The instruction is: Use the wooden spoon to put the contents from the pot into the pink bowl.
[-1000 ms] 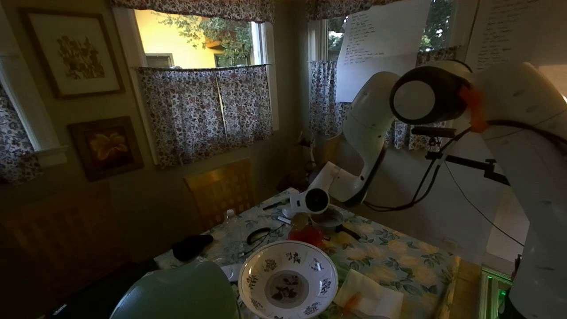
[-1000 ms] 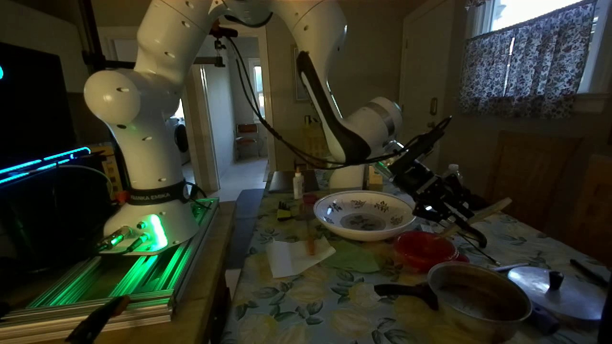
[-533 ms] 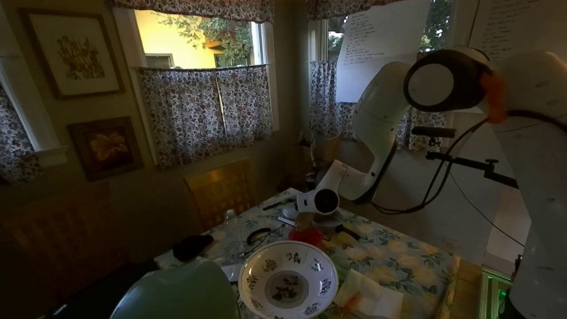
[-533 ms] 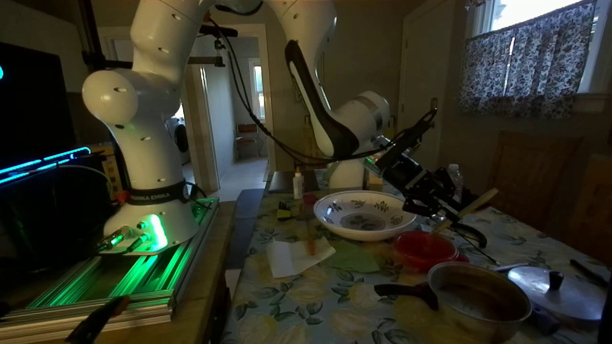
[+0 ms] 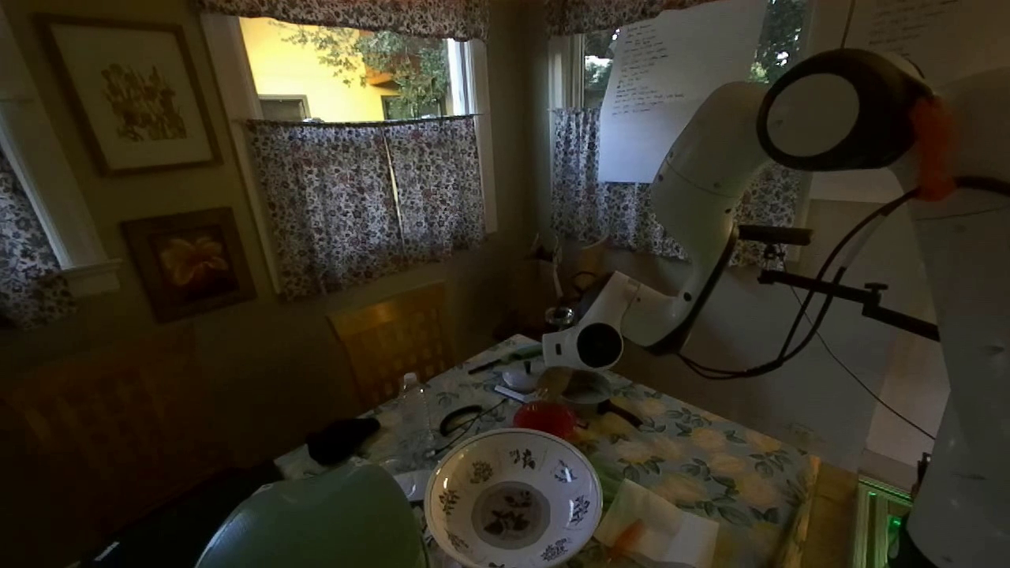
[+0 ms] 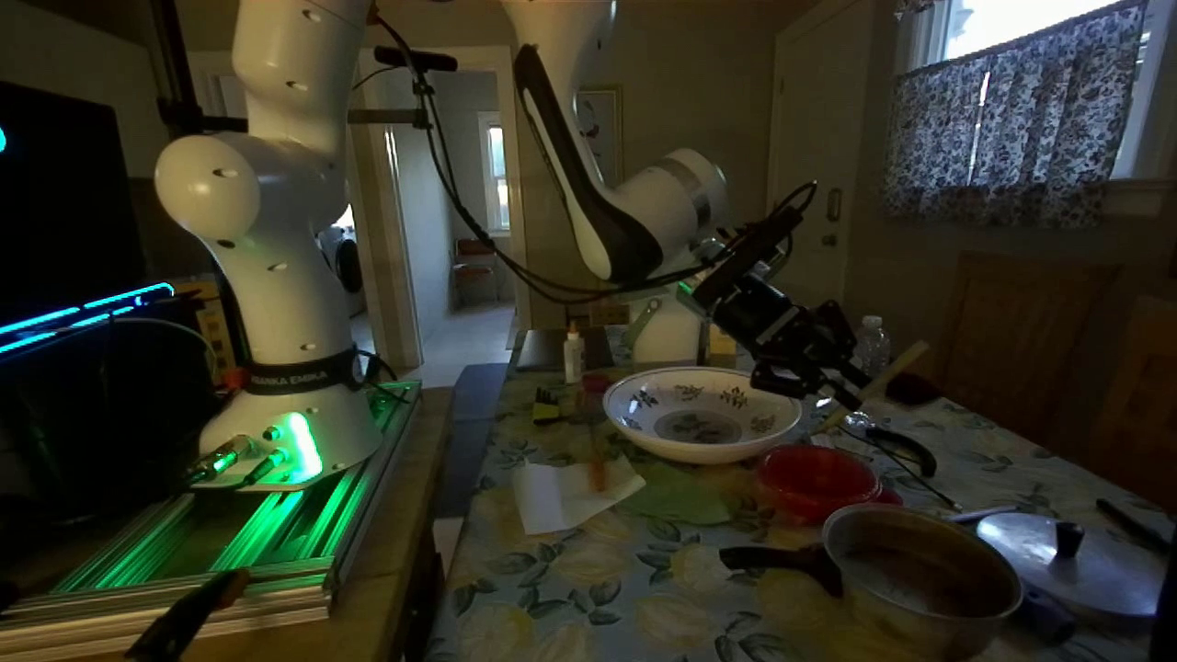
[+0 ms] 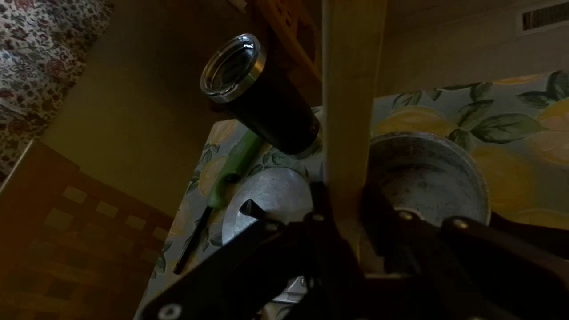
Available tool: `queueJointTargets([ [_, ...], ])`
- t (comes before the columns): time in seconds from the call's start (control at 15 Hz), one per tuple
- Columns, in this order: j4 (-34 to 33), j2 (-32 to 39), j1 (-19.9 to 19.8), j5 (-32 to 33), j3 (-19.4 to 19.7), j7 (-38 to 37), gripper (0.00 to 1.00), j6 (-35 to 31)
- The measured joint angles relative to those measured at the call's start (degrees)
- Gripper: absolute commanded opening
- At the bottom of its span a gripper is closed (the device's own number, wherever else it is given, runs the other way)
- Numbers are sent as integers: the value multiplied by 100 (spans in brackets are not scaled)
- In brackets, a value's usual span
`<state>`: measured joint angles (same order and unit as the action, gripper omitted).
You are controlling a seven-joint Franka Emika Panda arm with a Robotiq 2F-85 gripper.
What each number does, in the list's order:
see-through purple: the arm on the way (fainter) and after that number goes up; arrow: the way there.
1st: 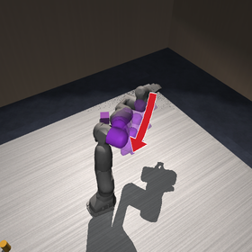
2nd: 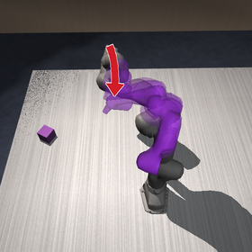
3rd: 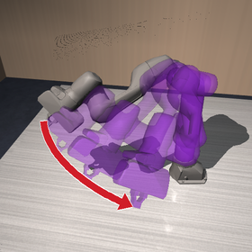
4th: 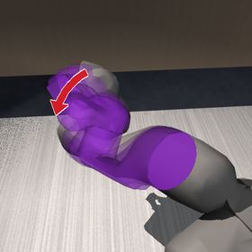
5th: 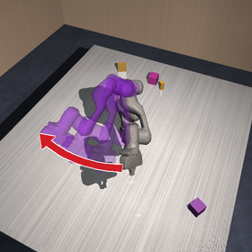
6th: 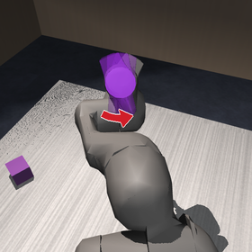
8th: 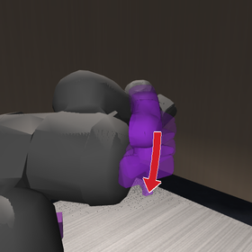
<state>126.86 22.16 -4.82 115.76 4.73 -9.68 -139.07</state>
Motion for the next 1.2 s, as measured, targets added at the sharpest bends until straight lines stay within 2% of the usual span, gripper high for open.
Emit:
queueJointTargets([
  [0.2, 64, -113, -134, -201, -19, -5, 6, -281],
  [0.47, 51, -340, -553, -1240, 20, 271, 6, -1355],
  [0.67, 46, -440, -972, -2278, 226, 967, 6, -2229],
  [0.87, 190, -440, -1517, -3618, 327, 2102, 6, -3009],
  [1.07, 573, -409, -2188, -4951, 10, 3202, 6, -3515],
  [1.2, 804, -325, -2774, -5882, -545, 3764, 6, -3570],
])
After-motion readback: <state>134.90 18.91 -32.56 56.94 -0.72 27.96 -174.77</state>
